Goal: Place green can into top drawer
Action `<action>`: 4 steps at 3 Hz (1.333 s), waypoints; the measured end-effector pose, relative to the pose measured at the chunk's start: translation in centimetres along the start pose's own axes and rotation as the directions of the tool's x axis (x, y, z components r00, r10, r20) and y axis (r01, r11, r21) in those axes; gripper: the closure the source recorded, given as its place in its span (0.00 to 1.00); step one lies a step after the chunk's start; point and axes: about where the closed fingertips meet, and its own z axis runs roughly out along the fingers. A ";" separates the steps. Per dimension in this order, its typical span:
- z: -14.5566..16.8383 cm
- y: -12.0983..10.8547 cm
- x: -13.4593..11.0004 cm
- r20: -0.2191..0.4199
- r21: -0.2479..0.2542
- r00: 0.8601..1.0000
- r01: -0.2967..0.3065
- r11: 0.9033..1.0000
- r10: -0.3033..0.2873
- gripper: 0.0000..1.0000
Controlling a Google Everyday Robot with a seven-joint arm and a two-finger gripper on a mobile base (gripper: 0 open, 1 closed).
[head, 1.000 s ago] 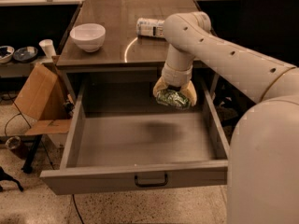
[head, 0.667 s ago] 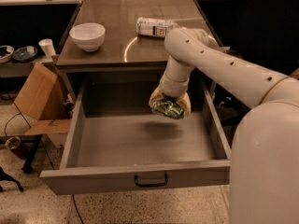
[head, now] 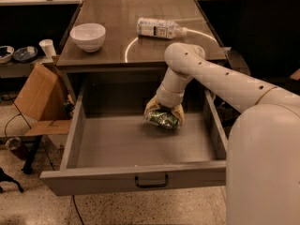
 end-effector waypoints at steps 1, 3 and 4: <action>0.8 0.0 -0.1 0.022 0.007 1.000 0.009 1.000 -0.009 0.34; 0.5 0.1 0.1 0.010 -0.016 1.000 0.011 1.000 -0.011 0.00; 0.5 0.1 0.1 0.010 -0.016 1.000 0.011 1.000 -0.011 0.00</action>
Offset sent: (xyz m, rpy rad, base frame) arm -0.0010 0.0009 -0.0069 0.0088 0.0212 0.0110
